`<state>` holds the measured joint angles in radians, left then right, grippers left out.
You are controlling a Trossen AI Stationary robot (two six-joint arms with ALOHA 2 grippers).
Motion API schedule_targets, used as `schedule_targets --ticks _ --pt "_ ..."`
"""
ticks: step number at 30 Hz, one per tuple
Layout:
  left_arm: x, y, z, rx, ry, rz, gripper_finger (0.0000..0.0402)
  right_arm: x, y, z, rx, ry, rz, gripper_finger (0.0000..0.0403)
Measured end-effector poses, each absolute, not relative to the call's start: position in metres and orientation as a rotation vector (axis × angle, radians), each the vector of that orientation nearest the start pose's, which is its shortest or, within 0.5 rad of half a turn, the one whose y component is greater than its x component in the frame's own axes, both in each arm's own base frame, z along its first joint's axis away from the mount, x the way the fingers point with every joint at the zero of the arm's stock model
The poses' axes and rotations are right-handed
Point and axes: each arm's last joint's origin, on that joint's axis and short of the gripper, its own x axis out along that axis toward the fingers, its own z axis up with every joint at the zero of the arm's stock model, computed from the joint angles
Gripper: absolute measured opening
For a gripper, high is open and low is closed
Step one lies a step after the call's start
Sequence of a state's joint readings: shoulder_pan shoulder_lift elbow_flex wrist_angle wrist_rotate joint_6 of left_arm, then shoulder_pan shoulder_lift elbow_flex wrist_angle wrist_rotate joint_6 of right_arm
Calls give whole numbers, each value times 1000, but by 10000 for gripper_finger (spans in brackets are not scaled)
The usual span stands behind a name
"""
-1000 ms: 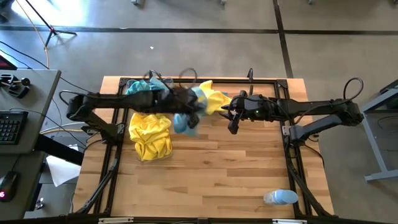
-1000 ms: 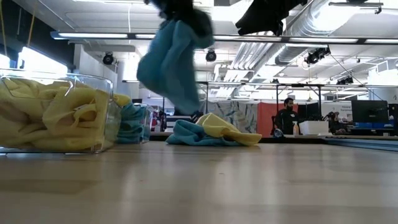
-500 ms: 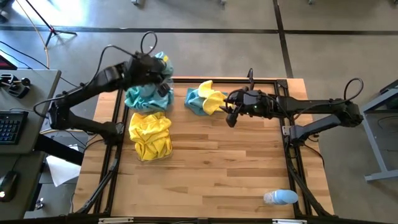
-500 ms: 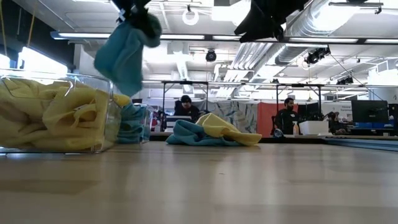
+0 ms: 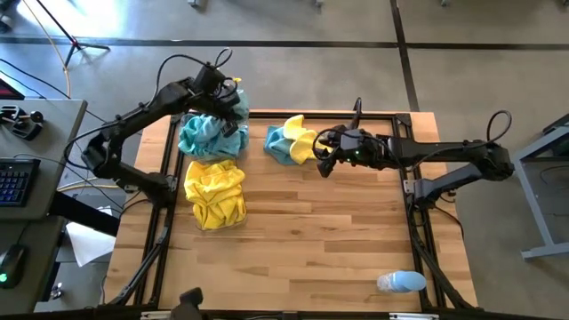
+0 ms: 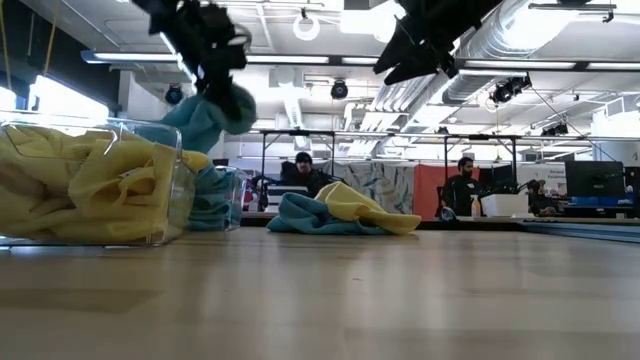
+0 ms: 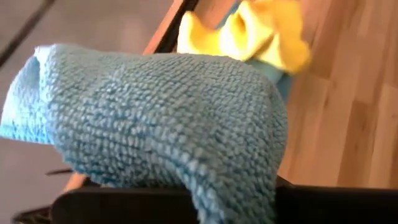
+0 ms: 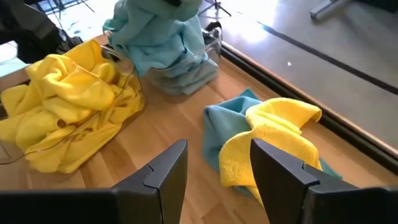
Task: Sort microfiber towel by color & place in baskets
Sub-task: Put the blue microfiber cloth into the top transparent bin
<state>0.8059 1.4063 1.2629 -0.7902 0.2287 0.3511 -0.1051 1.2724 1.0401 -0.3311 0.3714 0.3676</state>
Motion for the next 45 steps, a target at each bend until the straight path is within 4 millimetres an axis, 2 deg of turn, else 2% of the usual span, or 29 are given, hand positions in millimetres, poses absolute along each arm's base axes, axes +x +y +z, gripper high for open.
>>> schedule_targets --ticks 5,9,16,24,29,34,39,45 --pt "184 209 272 -195 966 366 0 278 -40 299 297 495 -573 170" --pt "177 209 242 -232 1047 336 0 284 -41 292 291 522 -578 170" --pt "179 215 195 -306 1198 358 0 290 -41 284 296 541 -594 170" --pt "187 226 163 -396 1268 395 6 289 -42 284 316 525 -629 170" --pt "188 227 160 -413 1274 392 48 289 -42 284 323 522 -634 170" --pt "188 227 166 -398 1269 405 107 289 -42 284 323 522 -634 170" --pt "192 235 183 -394 1239 492 151 289 -42 284 320 521 -640 170" --pt "193 239 212 -429 1304 561 161 289 -44 284 321 521 -646 170"
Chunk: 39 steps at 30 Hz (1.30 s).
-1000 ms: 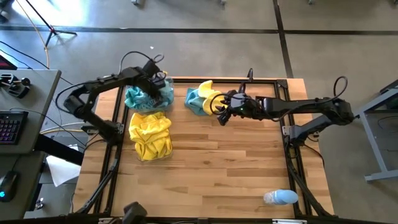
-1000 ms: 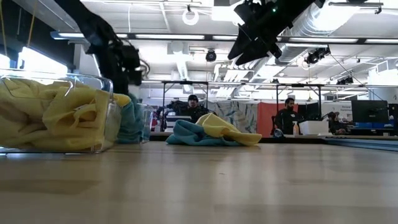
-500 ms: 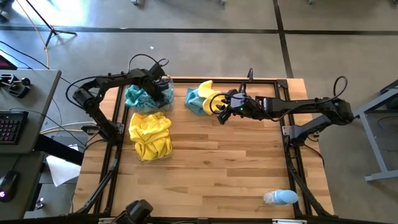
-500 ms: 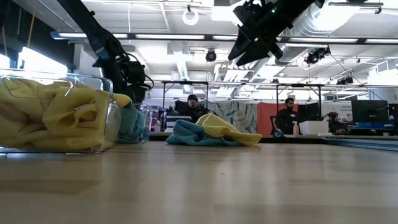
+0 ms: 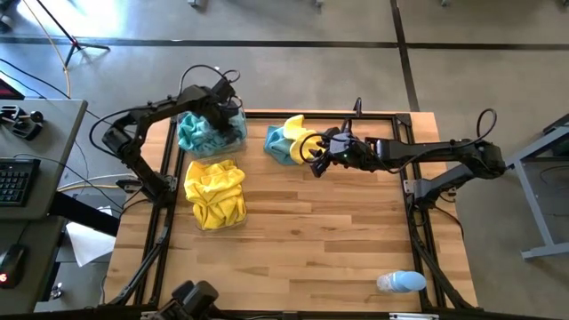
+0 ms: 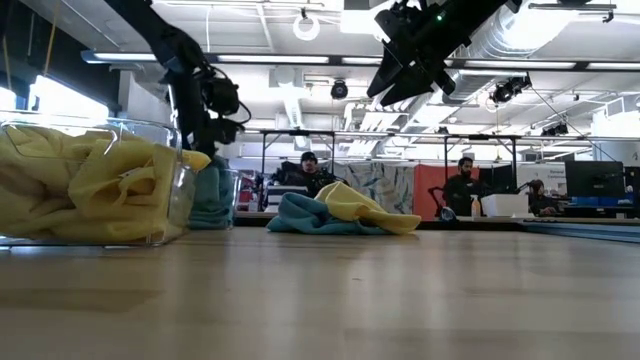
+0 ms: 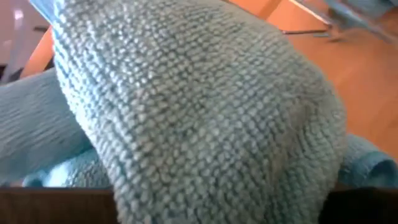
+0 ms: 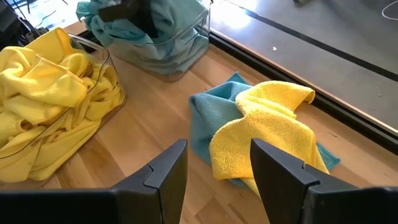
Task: Sort microfiber towel by color & place in baskets
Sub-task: Put the blue microfiber cloth into the top transparent bin
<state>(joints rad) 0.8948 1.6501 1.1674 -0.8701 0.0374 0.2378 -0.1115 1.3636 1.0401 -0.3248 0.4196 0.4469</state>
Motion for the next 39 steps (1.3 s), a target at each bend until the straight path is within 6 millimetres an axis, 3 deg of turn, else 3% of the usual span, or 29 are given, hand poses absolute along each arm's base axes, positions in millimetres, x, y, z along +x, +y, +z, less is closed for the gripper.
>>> schedule_targets --ticks 16,21,24,26,30,39 --pt "193 238 265 -470 1327 568 161 289 -44 284 317 522 -645 170" --pt "188 232 290 -438 1229 613 161 289 -44 284 314 523 -645 170" --pt "184 220 301 -387 1216 507 161 289 -44 284 314 523 -645 170" --pt "182 215 304 -335 1261 520 161 289 -44 284 311 525 -644 170" --pt "178 217 306 -321 1307 725 161 289 -44 284 311 524 -644 170" --pt "183 209 310 -338 1228 538 161 289 -44 284 301 528 -642 170"
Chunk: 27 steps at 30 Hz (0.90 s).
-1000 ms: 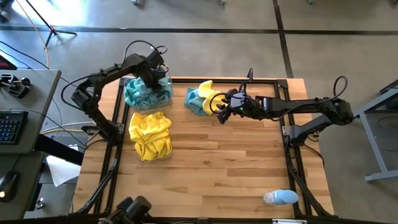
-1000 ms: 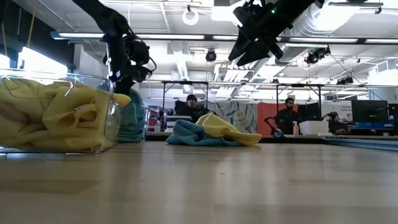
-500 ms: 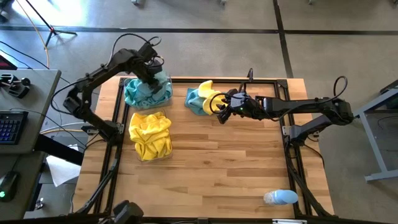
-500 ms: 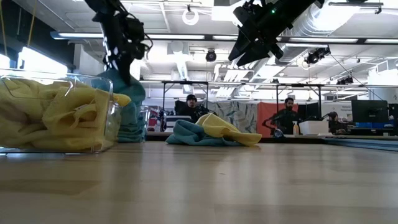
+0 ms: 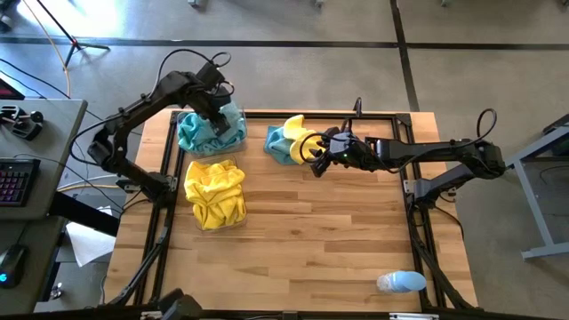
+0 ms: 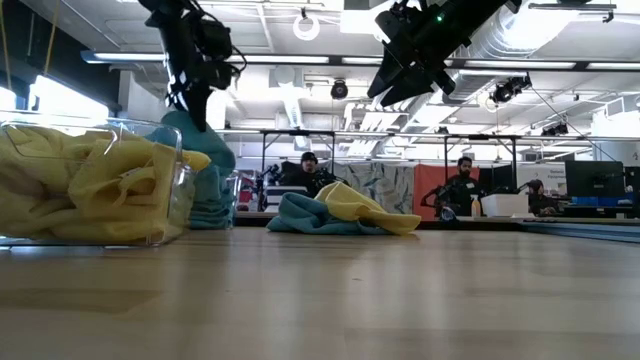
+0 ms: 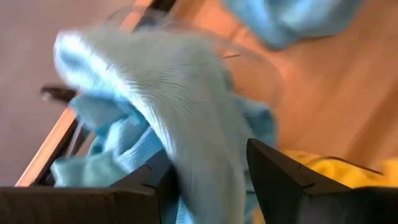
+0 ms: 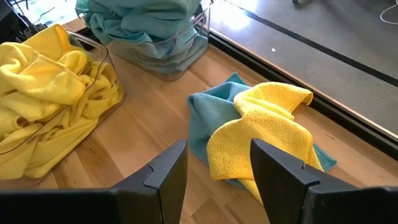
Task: Sort microfiber towel by color & place in baskets
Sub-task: Put the blue microfiber cloth into the top transparent bin
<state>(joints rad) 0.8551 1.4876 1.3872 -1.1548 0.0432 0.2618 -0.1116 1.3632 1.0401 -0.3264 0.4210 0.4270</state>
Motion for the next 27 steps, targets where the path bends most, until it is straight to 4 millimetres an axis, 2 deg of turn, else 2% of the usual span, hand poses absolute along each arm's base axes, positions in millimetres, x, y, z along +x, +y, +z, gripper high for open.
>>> schedule_targets --ticks 3,8,13,20,24,27 --pt "183 209 313 -310 1202 517 161 289 -44 284 293 535 -640 170" --pt "184 228 302 -320 1203 581 161 288 -45 284 283 532 -661 170" --pt "189 245 264 -387 1279 552 161 288 -46 284 272 526 -688 170" --pt "190 246 200 -423 1284 564 161 288 -46 284 273 526 -690 170" --pt "189 243 180 -433 1243 572 161 287 -47 284 273 529 -693 170" --pt "188 242 177 -437 1244 569 161 287 -49 283 275 531 -702 170"
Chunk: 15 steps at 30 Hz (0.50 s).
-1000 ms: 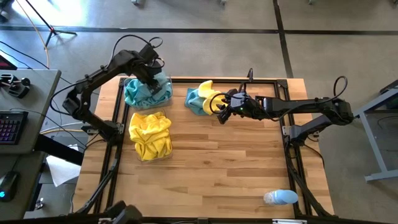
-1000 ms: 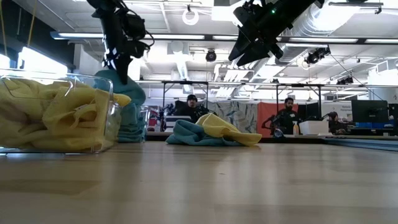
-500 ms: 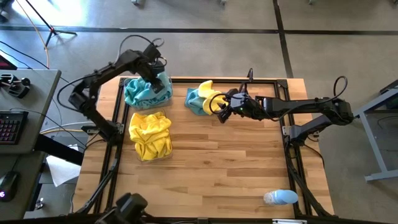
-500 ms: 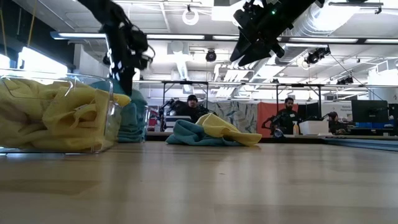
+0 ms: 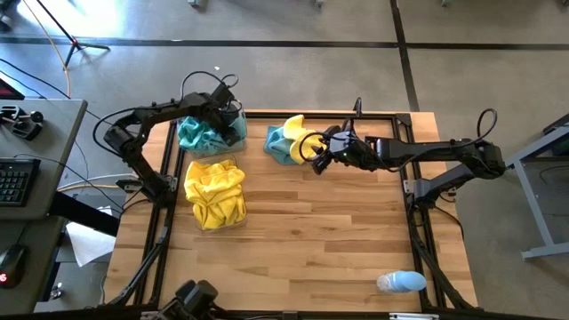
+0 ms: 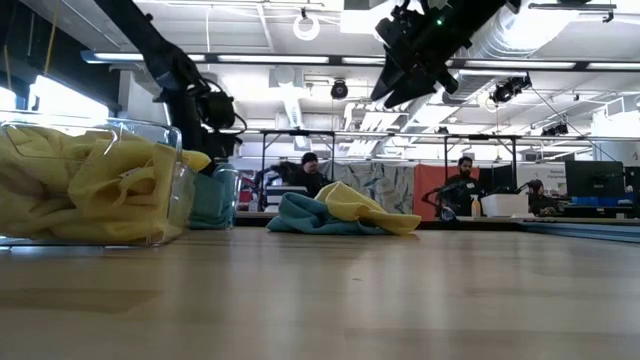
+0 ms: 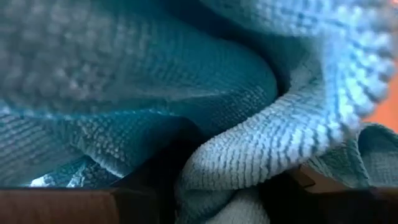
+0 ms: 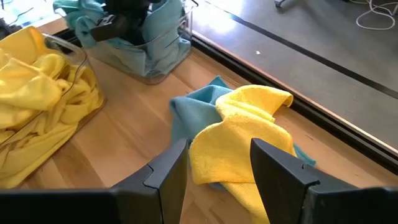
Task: Sort microfiber towel by color & place in baskets
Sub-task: Put the blue microfiber cloth into the top transparent bin
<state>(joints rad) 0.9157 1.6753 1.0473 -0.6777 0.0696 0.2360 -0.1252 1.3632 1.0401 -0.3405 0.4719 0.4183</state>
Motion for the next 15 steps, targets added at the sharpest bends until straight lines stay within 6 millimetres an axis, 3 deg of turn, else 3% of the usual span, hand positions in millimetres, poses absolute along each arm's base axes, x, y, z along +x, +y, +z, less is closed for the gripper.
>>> schedule_targets --ticks 5,15 --pt "185 237 189 -458 1214 602 161 286 -56 283 282 529 -721 170" --pt "165 211 249 -382 1058 659 161 285 -58 283 271 535 -716 170"
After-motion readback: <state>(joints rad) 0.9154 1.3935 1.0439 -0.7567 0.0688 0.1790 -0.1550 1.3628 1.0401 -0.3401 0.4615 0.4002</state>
